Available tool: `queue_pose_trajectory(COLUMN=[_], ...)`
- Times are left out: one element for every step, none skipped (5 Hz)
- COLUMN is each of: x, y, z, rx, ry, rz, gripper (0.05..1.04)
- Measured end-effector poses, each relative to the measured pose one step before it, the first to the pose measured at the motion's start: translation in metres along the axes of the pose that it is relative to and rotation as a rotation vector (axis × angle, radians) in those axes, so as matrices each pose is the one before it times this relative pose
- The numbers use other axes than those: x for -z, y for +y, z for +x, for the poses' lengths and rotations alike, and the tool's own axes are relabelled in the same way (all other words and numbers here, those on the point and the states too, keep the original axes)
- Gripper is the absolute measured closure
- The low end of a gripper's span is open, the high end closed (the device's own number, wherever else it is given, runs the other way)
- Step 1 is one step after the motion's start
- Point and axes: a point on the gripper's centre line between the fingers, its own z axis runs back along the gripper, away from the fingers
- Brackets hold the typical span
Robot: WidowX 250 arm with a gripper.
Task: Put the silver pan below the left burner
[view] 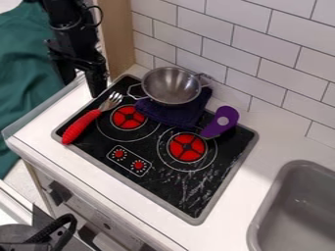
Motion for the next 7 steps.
queue_pose_trajectory(x=[0.01014, 0.00001, 0.00037, -0.00407, -0.00206, 0.00812, 0.014], y=[-0.00346, -0.02168, -0.01856, -0.02534, -0.01443, -0.00619, -0.00012], z=[-0.0056, 0.014, 0.02031, 0.02857, 0.01549, -0.00013, -0.00404], rx=[-0.0057, 0.0436, 0.0335, 0.1075, 0.0659, 0.018, 0.0019], ry=[0.0315, -0.0295, -0.0509, -0.0175, -0.006, 0.023, 0.0499], rz=[-0.022, -0.0243, -0.0432, 0.0166, 0.0228, -0.0023, -0.0168], gripper=[0.075, 0.075, 0.075, 0.075, 0.075, 0.075, 0.075])
